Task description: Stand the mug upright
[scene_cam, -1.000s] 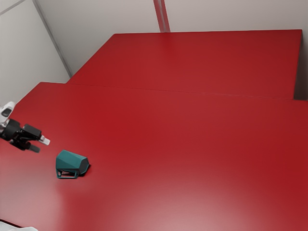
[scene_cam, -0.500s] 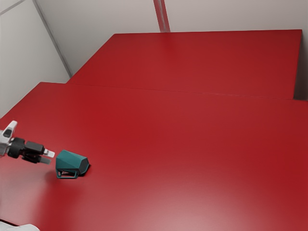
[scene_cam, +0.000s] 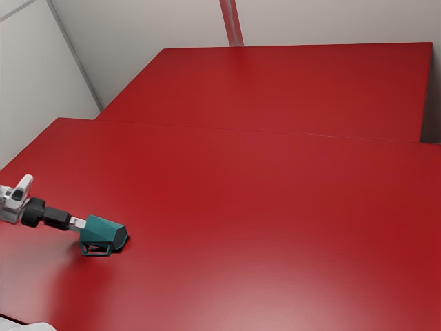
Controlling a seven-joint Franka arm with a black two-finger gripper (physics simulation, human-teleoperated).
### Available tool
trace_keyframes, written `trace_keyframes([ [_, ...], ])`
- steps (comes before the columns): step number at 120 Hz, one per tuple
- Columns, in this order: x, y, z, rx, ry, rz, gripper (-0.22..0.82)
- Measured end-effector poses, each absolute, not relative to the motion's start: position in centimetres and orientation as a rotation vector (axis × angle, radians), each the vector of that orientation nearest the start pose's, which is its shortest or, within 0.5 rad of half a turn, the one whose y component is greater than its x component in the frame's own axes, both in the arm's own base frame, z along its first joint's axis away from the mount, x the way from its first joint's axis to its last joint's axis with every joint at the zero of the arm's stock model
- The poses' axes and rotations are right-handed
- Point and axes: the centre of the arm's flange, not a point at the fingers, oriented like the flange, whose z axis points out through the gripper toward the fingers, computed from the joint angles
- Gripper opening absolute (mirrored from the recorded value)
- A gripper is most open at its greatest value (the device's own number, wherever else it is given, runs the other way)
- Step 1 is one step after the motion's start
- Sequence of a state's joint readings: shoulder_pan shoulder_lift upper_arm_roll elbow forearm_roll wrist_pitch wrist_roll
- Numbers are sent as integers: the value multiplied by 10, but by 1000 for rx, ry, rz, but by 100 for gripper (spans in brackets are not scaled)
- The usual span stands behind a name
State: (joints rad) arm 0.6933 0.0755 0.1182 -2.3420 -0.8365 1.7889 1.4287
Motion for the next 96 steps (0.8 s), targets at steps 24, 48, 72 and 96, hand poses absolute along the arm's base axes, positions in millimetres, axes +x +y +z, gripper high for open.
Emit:
trace_keyframes([
  [24, 364, 275, 288, 2249, -245, 487, 59],
  [48, 368, 269, 284, 2244, -293, 489, 59],
  [72, 370, 265, 278, 2236, -320, 482, 57],
  [96, 371, 264, 278, 2236, -339, 488, 41],
])
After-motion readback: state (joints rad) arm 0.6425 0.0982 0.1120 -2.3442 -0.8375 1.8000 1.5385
